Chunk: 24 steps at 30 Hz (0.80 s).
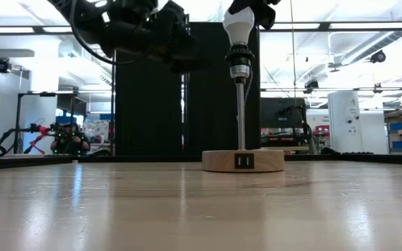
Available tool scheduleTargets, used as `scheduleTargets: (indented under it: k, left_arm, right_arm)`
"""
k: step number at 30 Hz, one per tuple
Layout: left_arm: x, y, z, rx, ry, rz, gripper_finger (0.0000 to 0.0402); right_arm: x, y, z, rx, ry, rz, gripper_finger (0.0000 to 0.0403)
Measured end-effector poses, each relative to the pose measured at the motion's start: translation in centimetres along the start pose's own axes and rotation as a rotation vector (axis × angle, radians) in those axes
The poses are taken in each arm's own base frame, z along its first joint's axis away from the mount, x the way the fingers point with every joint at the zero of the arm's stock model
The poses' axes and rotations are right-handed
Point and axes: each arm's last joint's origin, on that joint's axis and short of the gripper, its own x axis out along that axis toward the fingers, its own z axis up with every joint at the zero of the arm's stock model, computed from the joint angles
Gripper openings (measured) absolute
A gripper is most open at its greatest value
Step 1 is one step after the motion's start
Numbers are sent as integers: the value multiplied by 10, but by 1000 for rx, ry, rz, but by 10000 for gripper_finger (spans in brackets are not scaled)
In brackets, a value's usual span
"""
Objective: Screw lightbulb
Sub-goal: Insert the lightbulb into the lamp
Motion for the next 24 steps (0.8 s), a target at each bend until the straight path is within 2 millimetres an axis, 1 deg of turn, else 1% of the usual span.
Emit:
scheduleTargets:
  k: [3,6,8,10,12,15,18,20,22,24]
  left_arm:
    - [-4,-1,-8,-6,-78,32,285]
    - [-8,-3,-18,-21,-113,39,285]
    - [-9,-4,-25,-23,-103,8,285]
    - [-5,-6,-31,-35,-84,-45,285]
    - [2,-6,-37,-52,-70,-74,285]
    - [20,-2,-42,-48,-81,-74,285]
    - [41,3,-44,-15,-101,-68,285]
    - [52,7,-42,0,-125,-63,285]
    - [60,9,-40,6,-149,-58,285]
    - [63,10,-40,2,-153,-58,283]
  right_arm:
    - [0,0,0,18,1,-8,275]
    - [0,0,0,29,0,-15,275]
    - [0,0,0,28,-1,-19,275]
    - [0,0,0,25,-2,-23,275]
    - [0,1,0,23,-2,-25,274]
    - [0,1,0,20,0,-26,274]
    - [0,1,0,20,-2,-26,274]
    - [0,1,0,19,-2,-26,273]
    - [0,1,0,19,-4,-26,273]
    - [0,1,0,17,-2,-26,274]
